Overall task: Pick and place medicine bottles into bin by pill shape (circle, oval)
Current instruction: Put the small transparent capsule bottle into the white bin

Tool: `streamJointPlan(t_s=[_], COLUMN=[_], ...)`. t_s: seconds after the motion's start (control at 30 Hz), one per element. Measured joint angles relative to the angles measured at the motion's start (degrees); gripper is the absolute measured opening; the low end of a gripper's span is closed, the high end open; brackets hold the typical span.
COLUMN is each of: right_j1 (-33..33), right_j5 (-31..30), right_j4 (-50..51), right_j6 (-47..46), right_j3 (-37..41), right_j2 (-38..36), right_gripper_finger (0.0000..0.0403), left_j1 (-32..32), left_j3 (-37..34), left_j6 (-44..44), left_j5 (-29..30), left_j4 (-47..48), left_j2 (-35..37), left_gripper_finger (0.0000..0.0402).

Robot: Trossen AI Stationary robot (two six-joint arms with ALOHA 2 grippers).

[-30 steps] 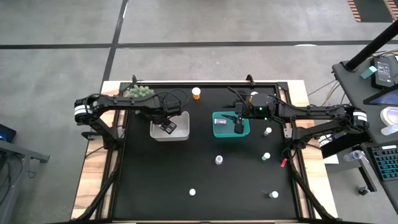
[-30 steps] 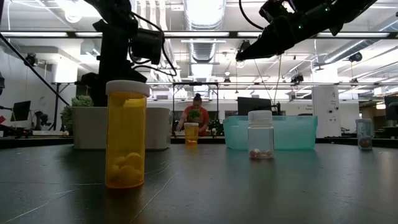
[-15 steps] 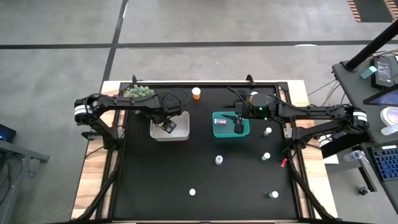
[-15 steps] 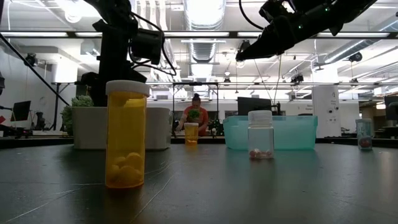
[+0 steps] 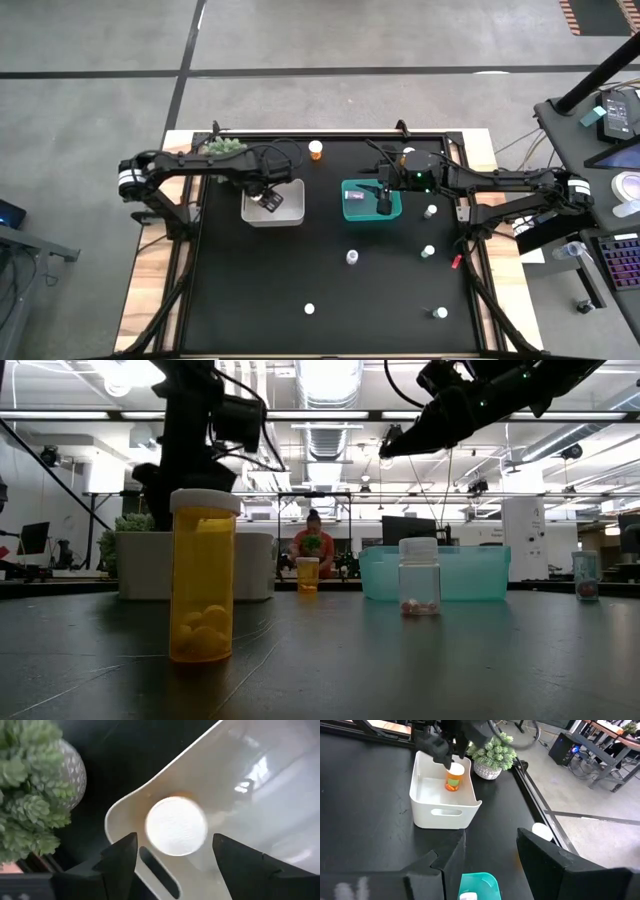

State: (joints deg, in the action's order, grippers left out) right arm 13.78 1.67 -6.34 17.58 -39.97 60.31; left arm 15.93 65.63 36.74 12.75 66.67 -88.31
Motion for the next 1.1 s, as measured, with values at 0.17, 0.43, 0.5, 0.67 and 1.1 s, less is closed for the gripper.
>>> streamJointPlan(t_s=[0.17,0.43,0.5,0.67,1.1], right_j1=[0.0,-1.1,-2.3,-7.6,-22.8], right_j5=[-0.2,-0.2,0.1,0.4,0.2], right_j4=[0.2,0.6,1.8,9.5,26.5], right_j6=[-1.2,-7.7,-9.1,-12.3,-21.8], right_j3=[0.0,0.0,0.0,-1.7,-11.0], right_j2=[0.0,0.0,0.0,0.0,0.0], right_gripper_finger=[0.0171,0.0171,0.0171,0.0171,0.0171], left_j1=[-3.7,-13.7,-16.8,-22.9,-29.6], left_j3=[1.8,0.6,0.6,0.6,-3.0], left_j6=[-2.9,-17.8,-21.8,-30.1,-38.6], left_j5=[3.9,4.5,4.5,4.5,4.7], left_j4=[-3.5,-20.9,-24.9,-33.8,-52.9], left_j2=[2.6,8.3,9.0,9.6,8.2], left_gripper_finger=[0.0242,0.0242,0.0242,0.0242,0.0242])
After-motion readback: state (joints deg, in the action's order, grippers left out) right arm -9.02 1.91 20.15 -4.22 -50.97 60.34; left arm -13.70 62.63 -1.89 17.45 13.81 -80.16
